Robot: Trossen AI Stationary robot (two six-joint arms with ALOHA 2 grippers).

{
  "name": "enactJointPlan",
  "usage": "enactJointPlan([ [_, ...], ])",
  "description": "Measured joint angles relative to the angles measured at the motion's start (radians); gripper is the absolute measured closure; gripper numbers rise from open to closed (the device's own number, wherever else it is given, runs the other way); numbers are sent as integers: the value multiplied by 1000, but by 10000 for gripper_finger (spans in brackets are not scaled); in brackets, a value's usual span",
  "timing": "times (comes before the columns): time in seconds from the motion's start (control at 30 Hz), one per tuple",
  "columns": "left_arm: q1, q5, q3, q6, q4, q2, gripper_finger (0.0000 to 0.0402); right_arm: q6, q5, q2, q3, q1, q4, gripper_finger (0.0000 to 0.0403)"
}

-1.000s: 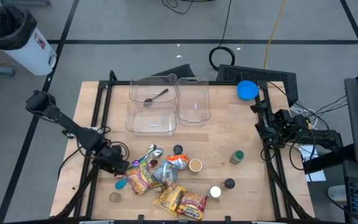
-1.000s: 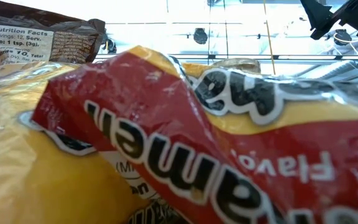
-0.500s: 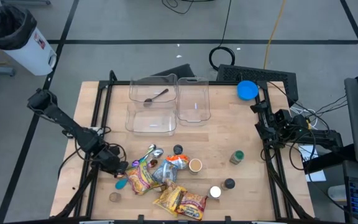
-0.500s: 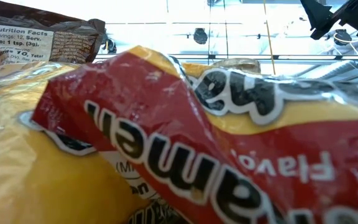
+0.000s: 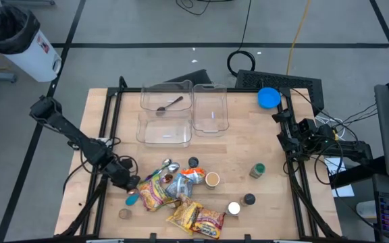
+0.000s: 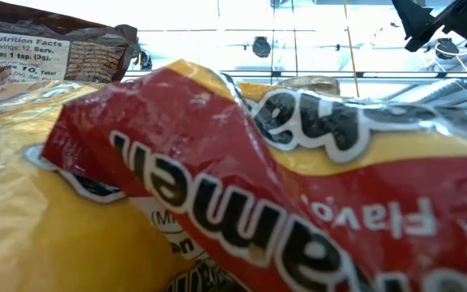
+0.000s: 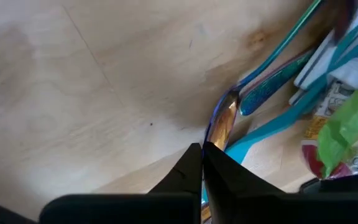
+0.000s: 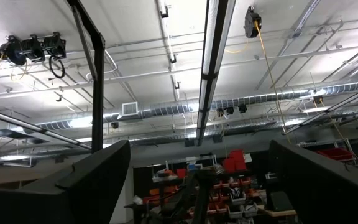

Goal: Pick & Place Food Item
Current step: Put the bottom left blue spoon into the top left transparent bin

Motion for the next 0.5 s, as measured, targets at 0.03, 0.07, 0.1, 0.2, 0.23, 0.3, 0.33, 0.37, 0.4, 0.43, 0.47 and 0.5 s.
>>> enactJointPlan([
  [0.03,0,-12,0,1,-4,-9,397,0,0,0,0,0,0,23],
  [0.07,0,-28,0,5,-9,-18,398,0,0,0,-1,0,0,23],
  [0.1,0,-44,0,8,-12,-29,398,0,0,0,-1,0,0,23],
  [0.2,0,-99,-2,28,-20,-61,399,0,0,0,-1,0,0,23],
  [0.23,0,-115,-2,34,-20,-73,399,0,0,0,-1,0,0,23],
  [0.3,3,-133,-2,46,-30,-95,399,0,0,0,-1,0,0,23],
  [0.33,5,-133,-2,47,-39,-103,399,0,0,0,-1,0,0,23],
  [0.37,9,-132,-2,48,-49,-112,399,0,0,0,-1,0,0,23],
  [0.4,12,-131,-2,51,-59,-123,400,0,0,0,-1,0,0,23],
  [0.43,16,-131,-2,58,-67,-133,400,0,0,0,-1,0,0,23],
  [0.47,20,-135,-2,69,-72,-142,400,0,0,0,-1,0,0,23],
  [0.5,24,-145,-2,83,-75,-150,400,0,0,0,-1,0,0,23],
])
